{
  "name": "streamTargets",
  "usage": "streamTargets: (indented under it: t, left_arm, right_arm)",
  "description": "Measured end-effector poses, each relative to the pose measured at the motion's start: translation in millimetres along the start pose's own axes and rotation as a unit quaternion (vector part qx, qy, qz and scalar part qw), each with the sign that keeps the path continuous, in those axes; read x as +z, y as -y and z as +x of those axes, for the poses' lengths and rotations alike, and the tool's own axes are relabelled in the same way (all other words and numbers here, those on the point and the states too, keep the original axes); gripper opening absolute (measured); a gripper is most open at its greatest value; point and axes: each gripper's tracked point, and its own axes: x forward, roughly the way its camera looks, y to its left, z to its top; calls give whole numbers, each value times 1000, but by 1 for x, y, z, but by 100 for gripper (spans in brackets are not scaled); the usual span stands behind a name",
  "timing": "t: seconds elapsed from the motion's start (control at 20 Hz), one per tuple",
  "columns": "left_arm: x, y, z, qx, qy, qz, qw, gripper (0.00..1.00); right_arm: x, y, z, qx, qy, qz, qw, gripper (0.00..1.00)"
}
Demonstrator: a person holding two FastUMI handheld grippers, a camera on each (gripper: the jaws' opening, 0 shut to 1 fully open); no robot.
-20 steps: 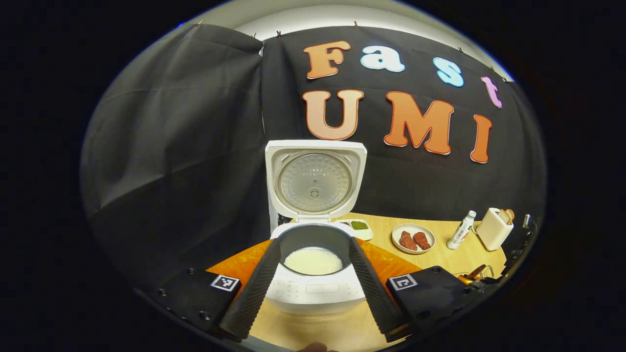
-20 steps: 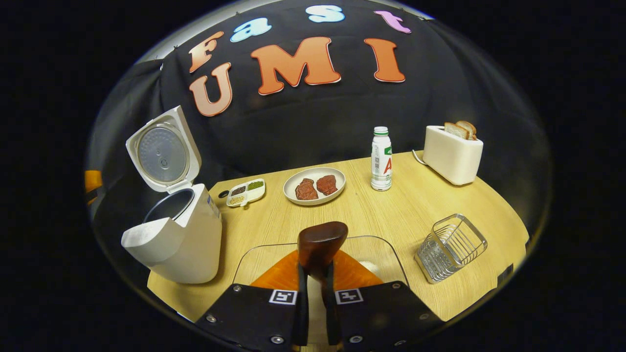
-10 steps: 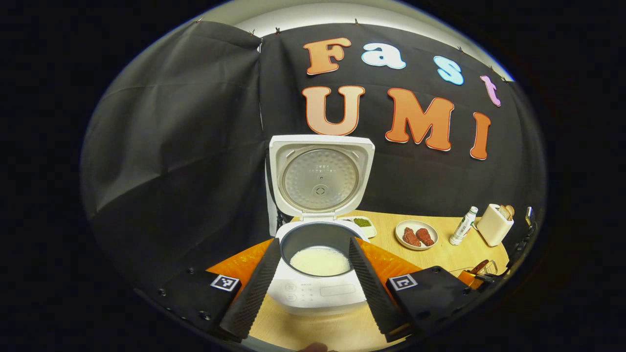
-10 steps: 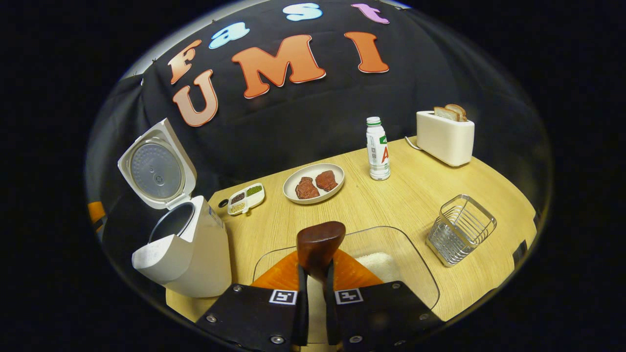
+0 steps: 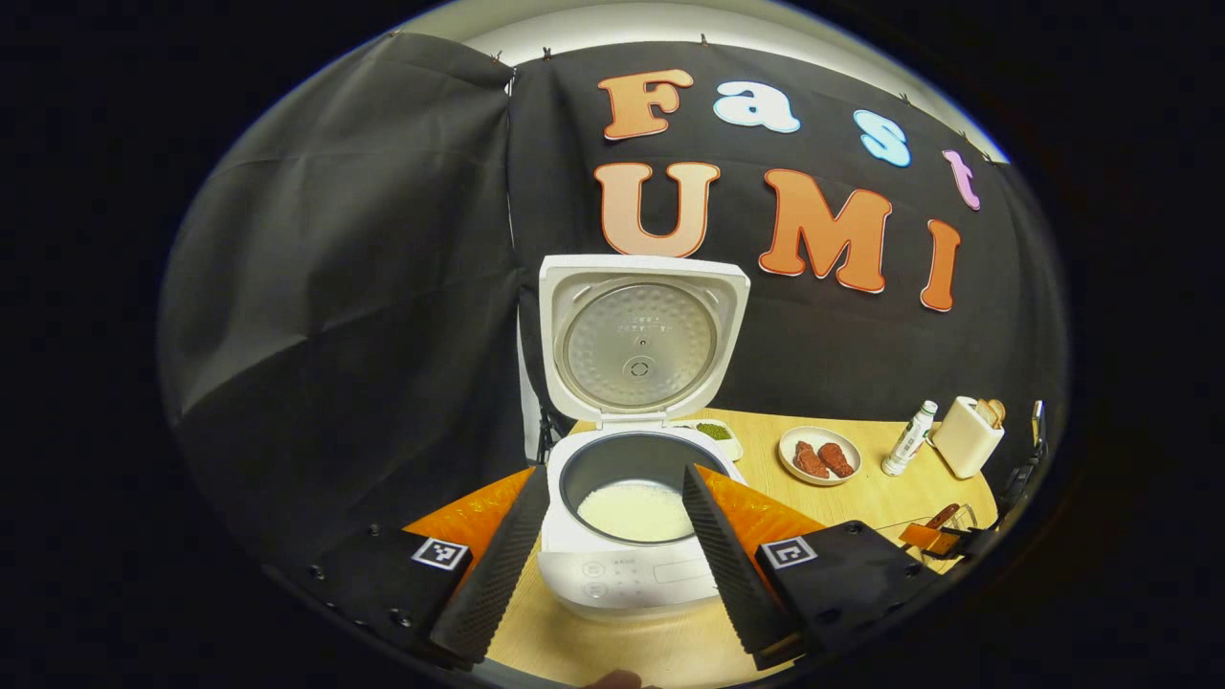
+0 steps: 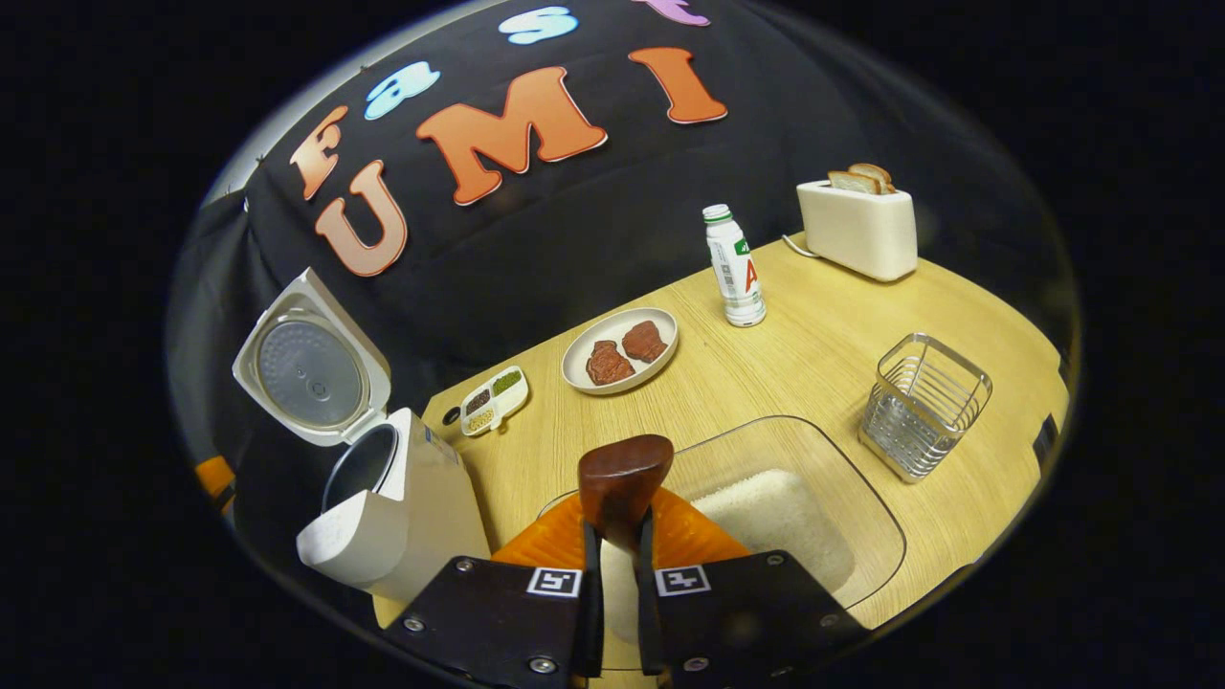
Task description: Close the left gripper, press the button to open the rice cooker; take a wooden spoon from the chopstick holder with the right hand, scoop a spoonful of rice and pour it into the rice cooker, then put the wooden spoon back into the chopstick holder.
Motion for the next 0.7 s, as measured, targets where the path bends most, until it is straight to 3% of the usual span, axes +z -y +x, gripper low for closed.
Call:
streamTargets:
  t: [0.4,0.7]
  left_arm:
    - [1,12,-1,-2,-2,1,1000,94]
    - [7,30,-2,-7,4,7,1000,94]
  right_arm:
    - [2,11,9,37,-40,114,992,14]
    - [-2,20,12,74,-77,218,970,14]
